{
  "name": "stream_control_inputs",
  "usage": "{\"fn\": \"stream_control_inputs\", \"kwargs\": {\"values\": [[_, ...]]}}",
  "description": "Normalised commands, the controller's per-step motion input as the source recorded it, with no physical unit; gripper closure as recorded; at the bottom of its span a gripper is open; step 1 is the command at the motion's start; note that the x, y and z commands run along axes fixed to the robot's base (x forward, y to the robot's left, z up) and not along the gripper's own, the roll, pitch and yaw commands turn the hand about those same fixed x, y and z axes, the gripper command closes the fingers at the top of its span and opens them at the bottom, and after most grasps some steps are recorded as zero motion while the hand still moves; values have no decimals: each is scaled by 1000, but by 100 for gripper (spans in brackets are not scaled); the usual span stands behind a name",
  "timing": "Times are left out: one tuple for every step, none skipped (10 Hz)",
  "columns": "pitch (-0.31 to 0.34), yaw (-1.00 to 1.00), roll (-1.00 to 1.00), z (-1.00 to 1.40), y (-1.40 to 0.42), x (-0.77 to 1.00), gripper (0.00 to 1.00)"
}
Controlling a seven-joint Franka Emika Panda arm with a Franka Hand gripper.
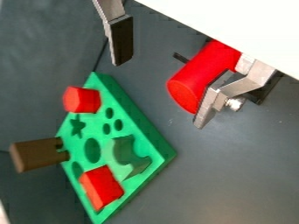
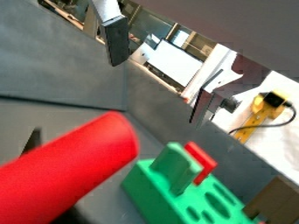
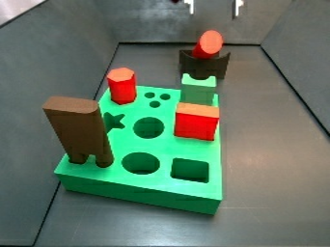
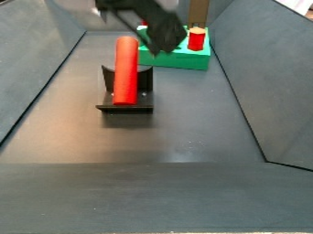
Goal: Pick up the round object. Move up. Place the round object on the fixture. Regrasp the round object. Move to above the board. Insert the round object.
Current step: Regrasp the round object.
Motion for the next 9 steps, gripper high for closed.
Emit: {"fn": "stream_control_inputs", "kwargs": {"values": [[54, 19, 3, 184, 14, -28, 0], [50, 23, 1000, 804, -688, 137, 0], [50, 22, 1000, 784, -684, 151, 0], [48, 22, 1000, 637, -529, 81, 0], [43, 21, 1000, 368, -254, 6, 0], [42, 21, 1000, 145, -86, -18, 0], [41, 20, 1000, 19, -57, 0, 0], [42, 21, 1000, 18, -45, 8, 0], [40, 21, 1000, 40, -31, -6, 0]]}}
